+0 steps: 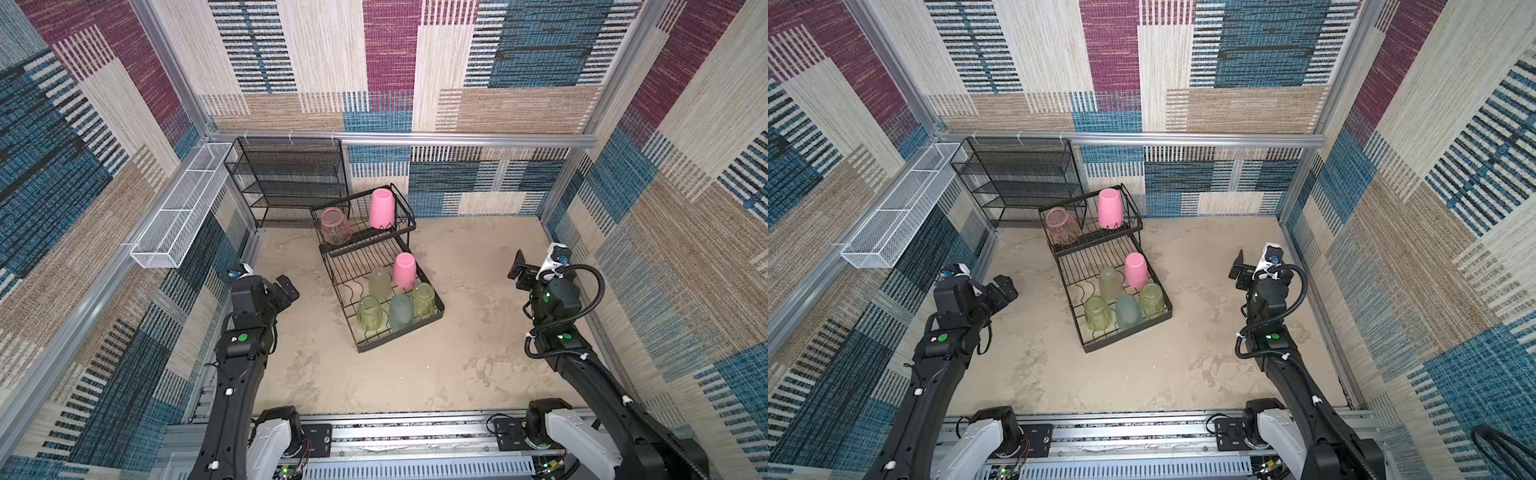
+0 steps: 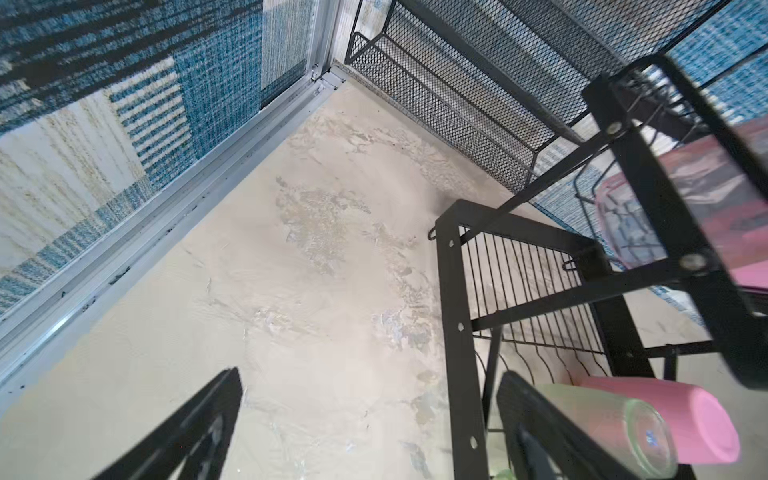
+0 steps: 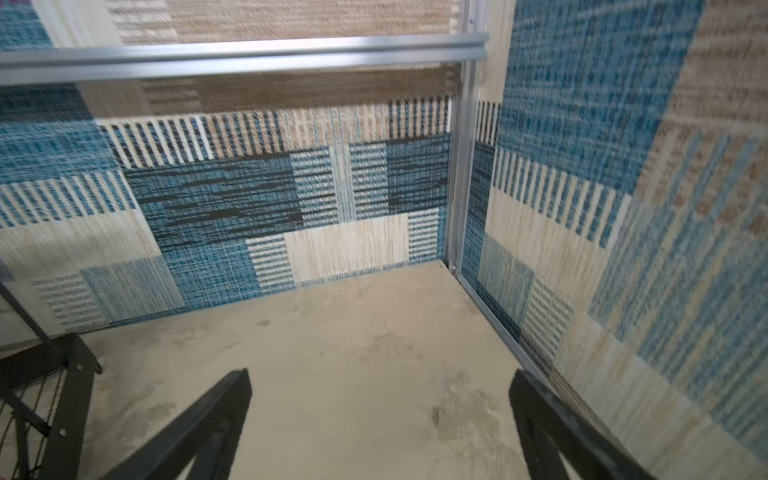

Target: Load the cups into the dish rack

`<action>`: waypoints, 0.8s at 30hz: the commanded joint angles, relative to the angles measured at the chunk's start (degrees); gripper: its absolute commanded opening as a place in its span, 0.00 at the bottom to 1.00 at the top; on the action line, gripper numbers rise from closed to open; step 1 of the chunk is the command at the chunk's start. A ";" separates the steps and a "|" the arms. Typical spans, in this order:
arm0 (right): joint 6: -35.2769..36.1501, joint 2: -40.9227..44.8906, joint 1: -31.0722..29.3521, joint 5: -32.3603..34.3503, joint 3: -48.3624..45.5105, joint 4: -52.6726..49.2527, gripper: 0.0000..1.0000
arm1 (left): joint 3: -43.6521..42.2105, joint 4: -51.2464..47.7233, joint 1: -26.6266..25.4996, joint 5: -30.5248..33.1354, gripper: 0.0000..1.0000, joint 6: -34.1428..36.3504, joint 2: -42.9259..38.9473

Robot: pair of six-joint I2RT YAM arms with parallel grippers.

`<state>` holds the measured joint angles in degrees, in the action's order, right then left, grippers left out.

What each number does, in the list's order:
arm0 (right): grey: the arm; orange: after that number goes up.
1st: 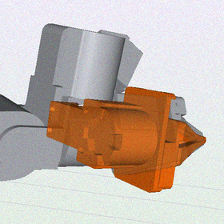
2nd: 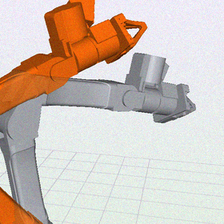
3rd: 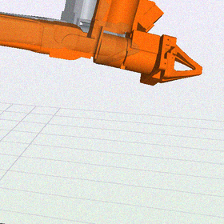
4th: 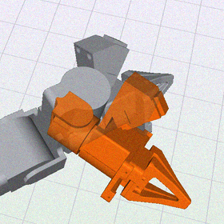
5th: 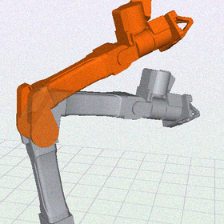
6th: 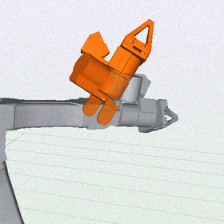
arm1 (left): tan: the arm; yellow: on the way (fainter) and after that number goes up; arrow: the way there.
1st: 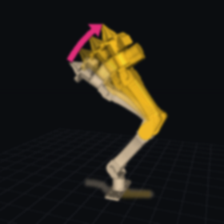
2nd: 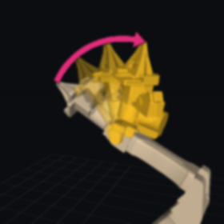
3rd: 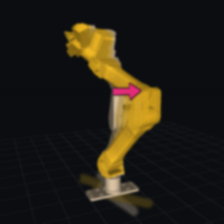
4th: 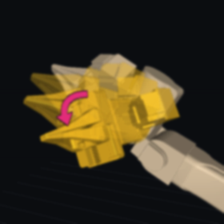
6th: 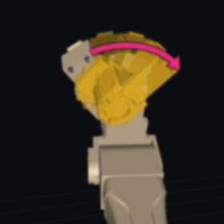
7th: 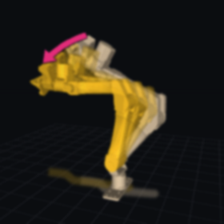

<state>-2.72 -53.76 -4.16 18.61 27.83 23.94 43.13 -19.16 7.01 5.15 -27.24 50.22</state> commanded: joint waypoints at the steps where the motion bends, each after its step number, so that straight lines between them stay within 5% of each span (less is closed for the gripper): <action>1: -3.71 -2.98 1.19 0.30 -5.72 13.26 1.00 | -4.96 12.78 0.11 4.47 0.99 0.64 0.32; 14: 0.58 -20.68 2.76 -3.12 -13.71 32.89 1.00 | -11.20 28.83 0.07 8.52 0.99 8.71 19.55; 24: 1.06 -28.24 2.84 -5.61 -16.32 45.57 1.00 | -15.36 48.65 1.96 -2.64 0.99 15.50 30.28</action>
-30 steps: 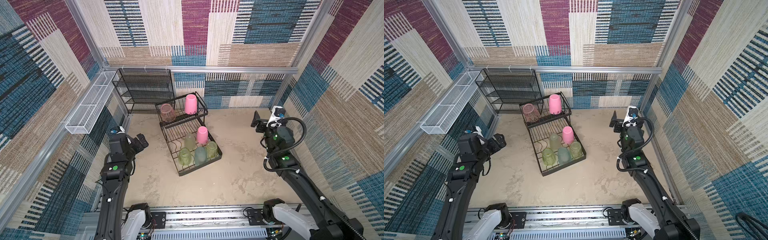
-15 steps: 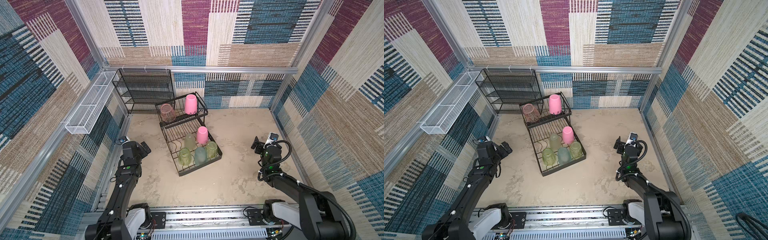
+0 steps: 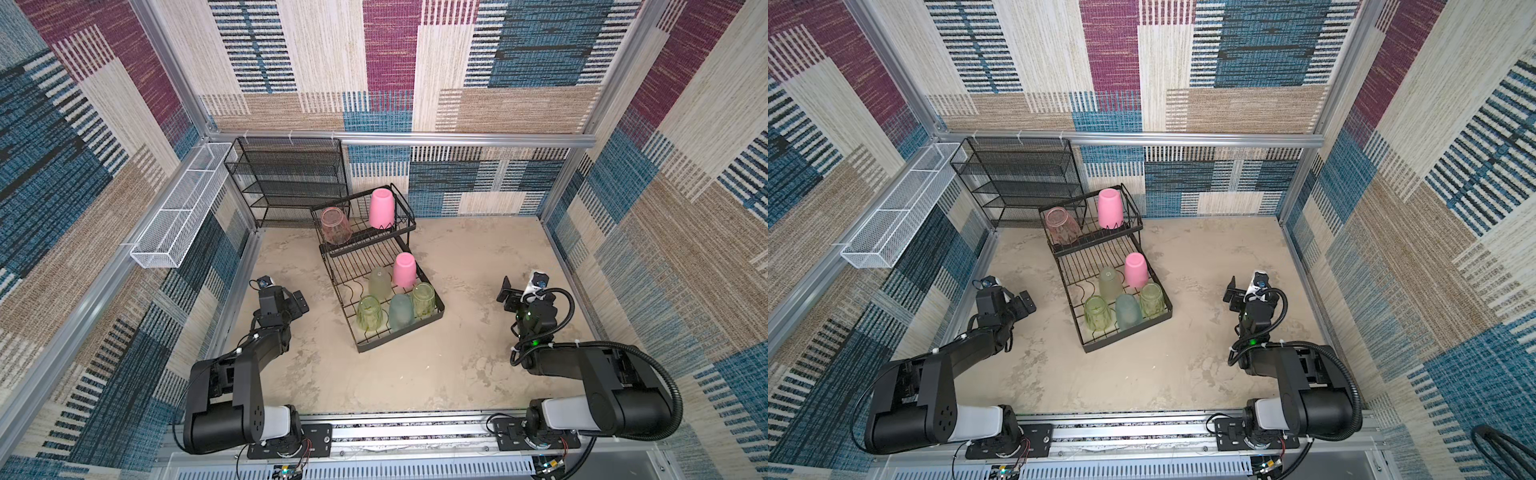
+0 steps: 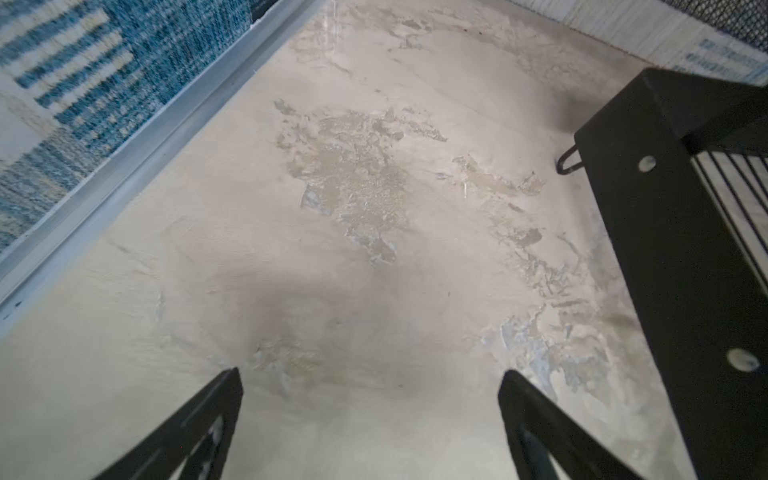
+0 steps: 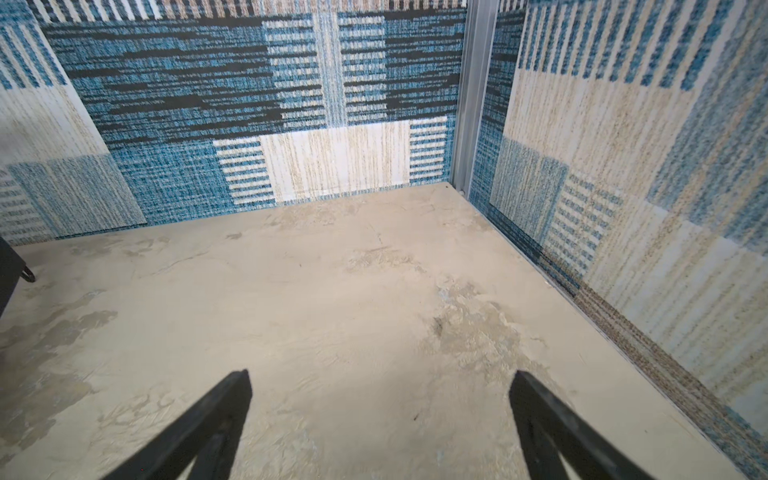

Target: Load the cups into the dish rack

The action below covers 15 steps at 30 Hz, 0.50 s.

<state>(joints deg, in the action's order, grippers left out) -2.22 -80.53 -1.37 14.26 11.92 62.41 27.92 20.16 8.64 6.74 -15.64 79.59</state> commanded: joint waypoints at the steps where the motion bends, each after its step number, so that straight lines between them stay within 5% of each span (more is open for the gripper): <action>1: 0.40 -2.34 0.05 -1.38 -0.23 7.65 1.00 | -0.02 10.09 0.32 -4.35 0.99 4.63 1.29; 5: 0.87 -3.80 0.05 -2.40 0.73 7.56 1.00 | -2.93 20.49 -0.12 -5.66 0.99 7.21 3.34; 7: 0.97 -3.68 0.05 -2.66 0.51 7.71 1.00 | -2.53 18.24 -0.93 -6.47 0.99 8.38 2.38; 12: 1.34 -3.84 0.03 -3.32 0.14 8.34 1.00 | -10.20 39.05 -3.98 -8.06 0.99 12.93 8.20; 15: 1.94 -3.74 0.00 -4.54 -1.33 10.70 1.00 | -8.16 31.02 -4.00 -6.15 0.99 11.77 6.02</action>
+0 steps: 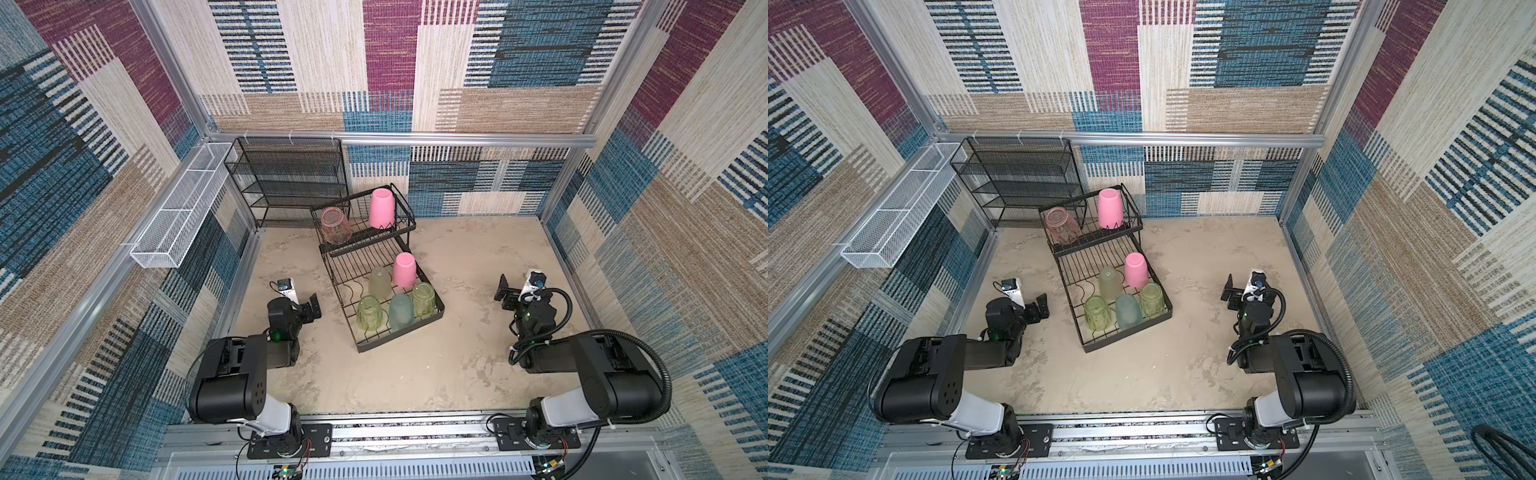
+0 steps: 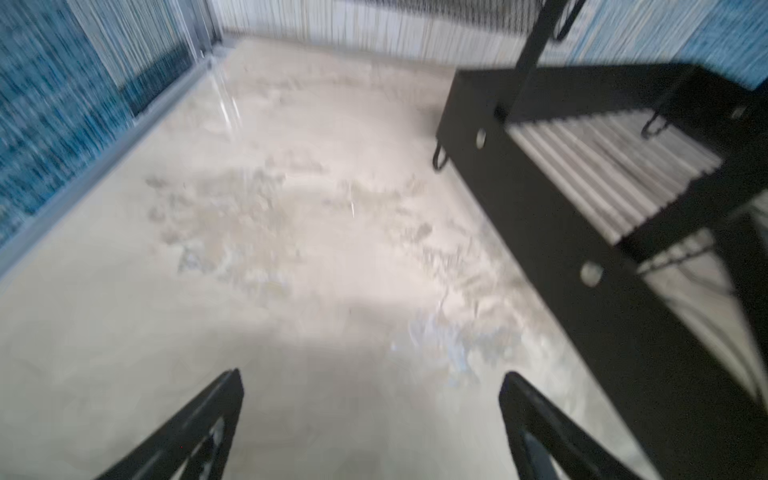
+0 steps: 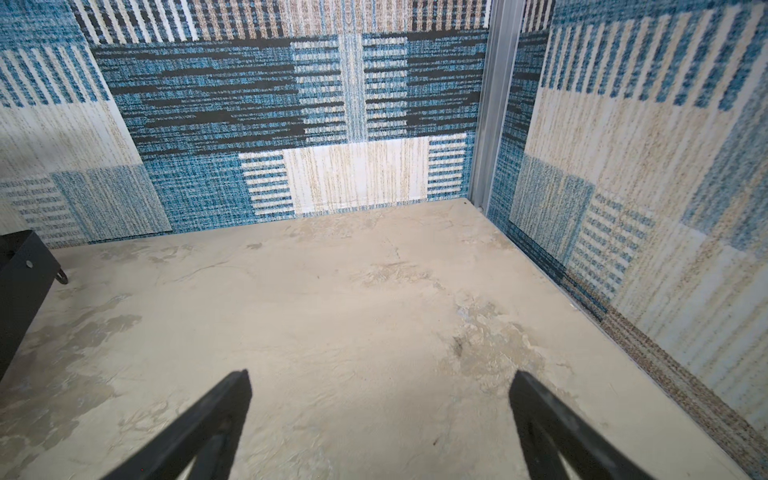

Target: Load the cups into the dish rack

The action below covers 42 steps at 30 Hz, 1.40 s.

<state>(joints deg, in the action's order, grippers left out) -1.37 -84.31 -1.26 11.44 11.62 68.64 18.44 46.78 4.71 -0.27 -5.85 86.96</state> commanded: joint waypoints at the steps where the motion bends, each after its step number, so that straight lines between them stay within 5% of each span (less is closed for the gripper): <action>1: 1.34 -0.32 -0.15 -2.51 -1.87 6.23 1.00 | 1.41 6.39 -0.05 0.81 0.99 2.08 -0.13; 4: 2.21 -5.00 -0.56 -2.79 -4.02 16.23 1.00 | 4.55 0.14 -0.94 3.53 0.99 1.93 -0.06; 11: 1.05 -3.77 1.40 -7.48 0.81 4.02 1.00 | 6.10 0.03 -3.48 7.46 0.99 4.01 1.65; 42: 2.13 -3.95 1.36 -9.97 0.95 4.26 1.00 | 5.21 1.22 -3.56 7.25 0.99 4.18 1.04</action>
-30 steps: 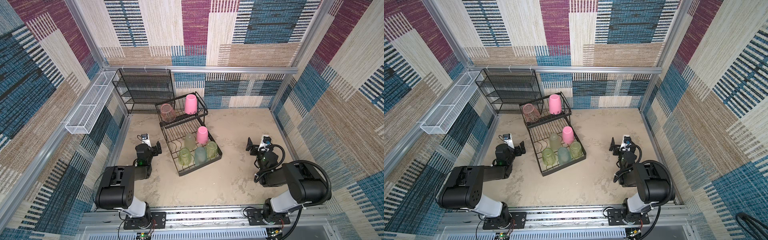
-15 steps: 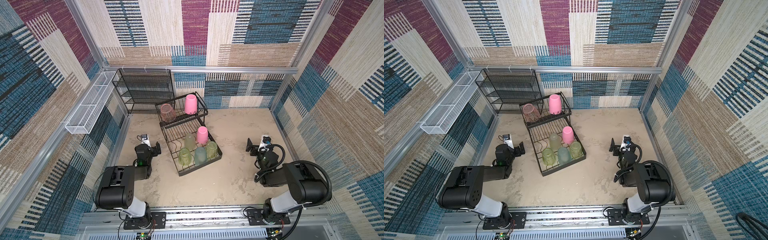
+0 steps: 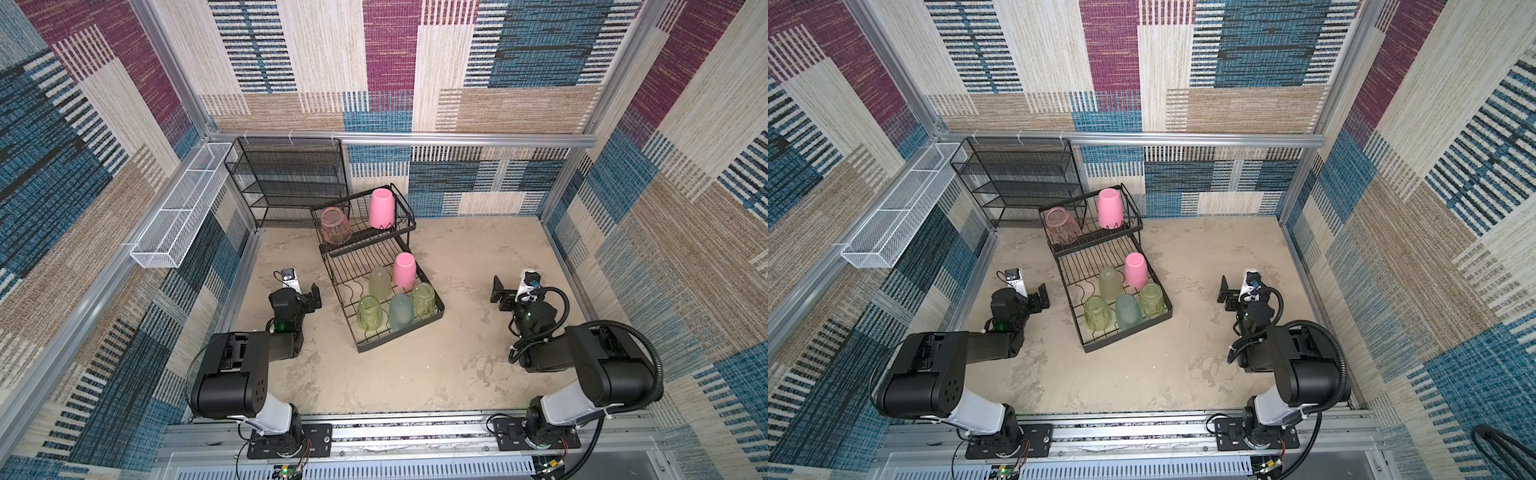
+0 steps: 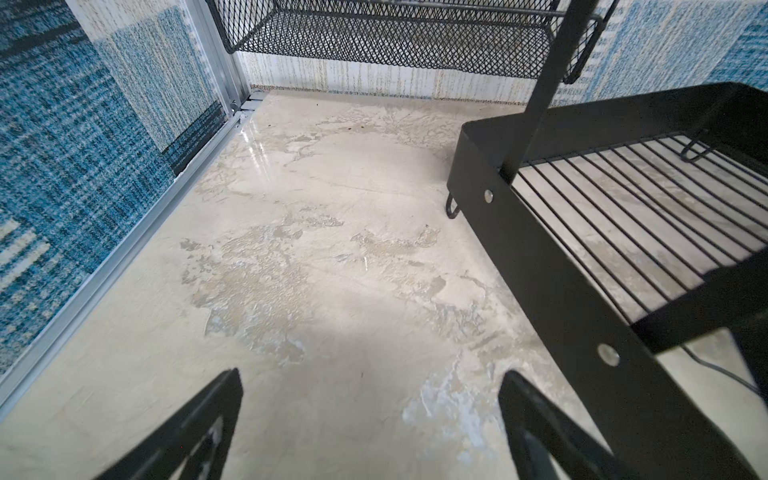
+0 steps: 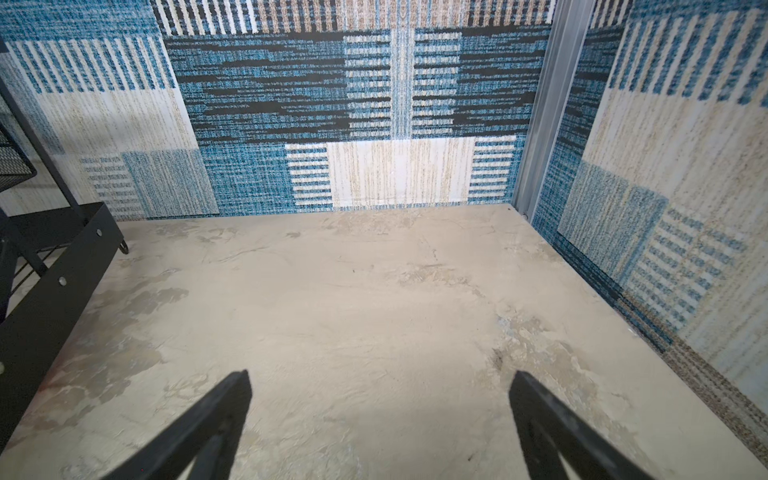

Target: Load the cups into the dish rack

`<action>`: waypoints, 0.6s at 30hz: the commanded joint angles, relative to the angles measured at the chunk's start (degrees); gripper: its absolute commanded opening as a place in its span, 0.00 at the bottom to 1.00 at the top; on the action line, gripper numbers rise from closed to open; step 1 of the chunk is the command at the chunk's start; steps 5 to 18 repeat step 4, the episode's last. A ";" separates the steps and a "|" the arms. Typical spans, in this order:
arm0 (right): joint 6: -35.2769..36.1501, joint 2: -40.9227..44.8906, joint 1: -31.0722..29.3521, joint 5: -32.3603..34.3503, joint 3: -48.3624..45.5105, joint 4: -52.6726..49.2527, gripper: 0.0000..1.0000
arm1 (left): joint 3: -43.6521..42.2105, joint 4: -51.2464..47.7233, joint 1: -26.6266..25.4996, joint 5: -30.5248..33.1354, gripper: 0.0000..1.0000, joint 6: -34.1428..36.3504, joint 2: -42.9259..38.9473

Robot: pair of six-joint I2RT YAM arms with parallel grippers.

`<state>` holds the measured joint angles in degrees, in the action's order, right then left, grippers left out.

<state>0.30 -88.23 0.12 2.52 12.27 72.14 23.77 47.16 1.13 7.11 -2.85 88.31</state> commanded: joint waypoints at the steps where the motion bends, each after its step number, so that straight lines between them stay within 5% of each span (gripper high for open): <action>1: 0.50 0.07 0.05 -1.10 0.12 0.92 1.00 | -0.13 0.78 0.02 -0.09 0.99 1.16 -0.33; 18: 0.57 0.34 0.05 -0.95 -0.32 1.51 1.00 | -0.12 0.83 0.07 -0.08 0.99 1.17 -0.29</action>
